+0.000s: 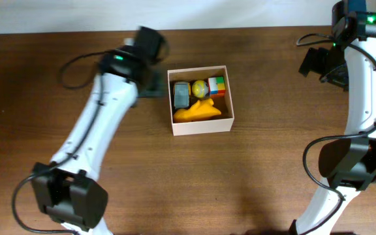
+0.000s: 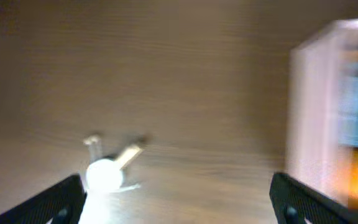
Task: Pack container
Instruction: 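Move the left gripper over to the wooden peg toy, then lower the left gripper onto the wooden peg toy and grasp it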
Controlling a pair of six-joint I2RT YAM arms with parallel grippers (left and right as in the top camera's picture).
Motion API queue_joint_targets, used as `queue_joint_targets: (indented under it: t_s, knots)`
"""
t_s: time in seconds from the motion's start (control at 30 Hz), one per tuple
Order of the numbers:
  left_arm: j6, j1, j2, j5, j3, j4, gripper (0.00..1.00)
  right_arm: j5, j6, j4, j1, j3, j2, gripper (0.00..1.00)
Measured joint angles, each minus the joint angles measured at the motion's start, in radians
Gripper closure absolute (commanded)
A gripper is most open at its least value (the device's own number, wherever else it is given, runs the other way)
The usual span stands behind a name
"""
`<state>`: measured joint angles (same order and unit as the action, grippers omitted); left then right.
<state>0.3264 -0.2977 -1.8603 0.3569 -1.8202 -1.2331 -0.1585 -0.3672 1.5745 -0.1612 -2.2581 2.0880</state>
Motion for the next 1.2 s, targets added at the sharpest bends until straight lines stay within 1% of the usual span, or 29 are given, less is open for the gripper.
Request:
queue_joint_targets:
  t_s: [0.1, 0.23, 0.37, 0.53, 0.67, 0.83, 0.87, 1.07, 1.2]
  knots:
    - [0.001, 0.080, 0.000, 0.029, 0.024, -0.024, 0.01, 0.000, 0.000, 0.000, 0.000, 0.000, 0.000, 0.01]
    - [0.000, 0.167, 0.003, 0.035, 0.116, 0.006, 0.01, 0.000, 0.000, 0.000, 0.000, 0.000, 0.000, 0.01]
    - [0.028, 0.246, 0.003, -0.027, 0.244, 0.069, 0.05, 0.000, 0.000, 0.000, 0.000, 0.000, 0.000, 0.01]
    - [0.111, 0.336, 0.003, -0.088, 0.415, 0.146, 0.06, 0.000, 0.000, 0.000, 0.000, 0.000, 0.000, 0.01]
    - [0.168, 0.373, 0.003, -0.128, 0.535, 0.230, 0.06, 0.000, 0.000, 0.000, 0.000, 0.000, 0.000, 0.01]
    - [0.190, 0.371, 0.003, -0.175, 0.611, 0.357, 0.04, 0.000, 0.000, 0.000, 0.000, 0.000, 0.000, 0.01]
    - [0.190, 0.371, 0.003, -0.180, 0.616, 0.377, 0.01, 0.000, 0.000, 0.000, 0.000, 0.000, 0.000, 0.01]
    - [0.074, 0.371, 0.003, -0.194, 0.620, 0.499, 0.01, 0.000, 0.000, 0.000, 0.000, 0.000, 0.000, 0.01]
    - [-0.047, 0.371, 0.004, -0.197, 0.621, 0.557, 0.01, 0.000, 0.000, 0.000, 0.000, 0.000, 0.000, 0.01]
